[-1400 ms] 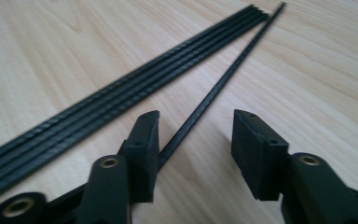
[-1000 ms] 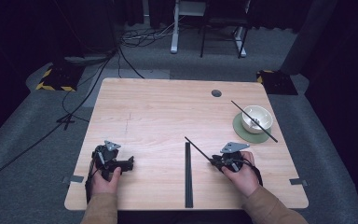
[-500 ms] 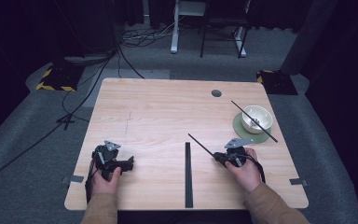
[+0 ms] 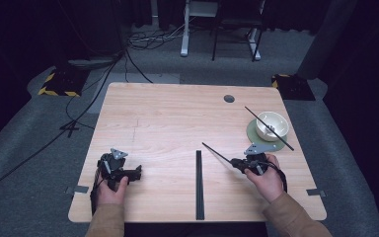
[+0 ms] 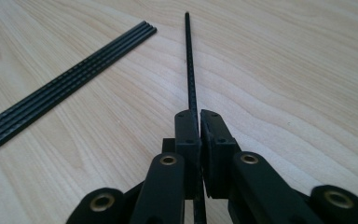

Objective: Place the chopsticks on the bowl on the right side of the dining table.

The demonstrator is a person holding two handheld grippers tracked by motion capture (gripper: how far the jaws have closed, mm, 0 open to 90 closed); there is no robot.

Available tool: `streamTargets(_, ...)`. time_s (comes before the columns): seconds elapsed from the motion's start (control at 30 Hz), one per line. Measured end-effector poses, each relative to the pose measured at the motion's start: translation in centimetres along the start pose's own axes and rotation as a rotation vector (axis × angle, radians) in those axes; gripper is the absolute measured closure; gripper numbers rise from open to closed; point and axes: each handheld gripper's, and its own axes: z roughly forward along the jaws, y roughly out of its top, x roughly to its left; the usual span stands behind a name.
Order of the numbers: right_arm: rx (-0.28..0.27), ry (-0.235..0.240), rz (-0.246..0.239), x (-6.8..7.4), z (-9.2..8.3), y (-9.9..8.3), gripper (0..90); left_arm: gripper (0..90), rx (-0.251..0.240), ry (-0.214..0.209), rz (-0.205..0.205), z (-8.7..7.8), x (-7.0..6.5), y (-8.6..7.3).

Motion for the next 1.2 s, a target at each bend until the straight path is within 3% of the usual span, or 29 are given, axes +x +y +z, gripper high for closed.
streamTargets(0.4,-0.078,-0.003,-0.026,-0.3,-3.7,1.0,86.8,0.1,0.0,0.0,0.0,0.0,0.0,0.0)
streamTargets(1.2,-0.162,-0.033,-0.06,-2.0,-8.1,3.6,86.8,0.1,0.0,-0.002,0.001,0.0,0.0,0.0)
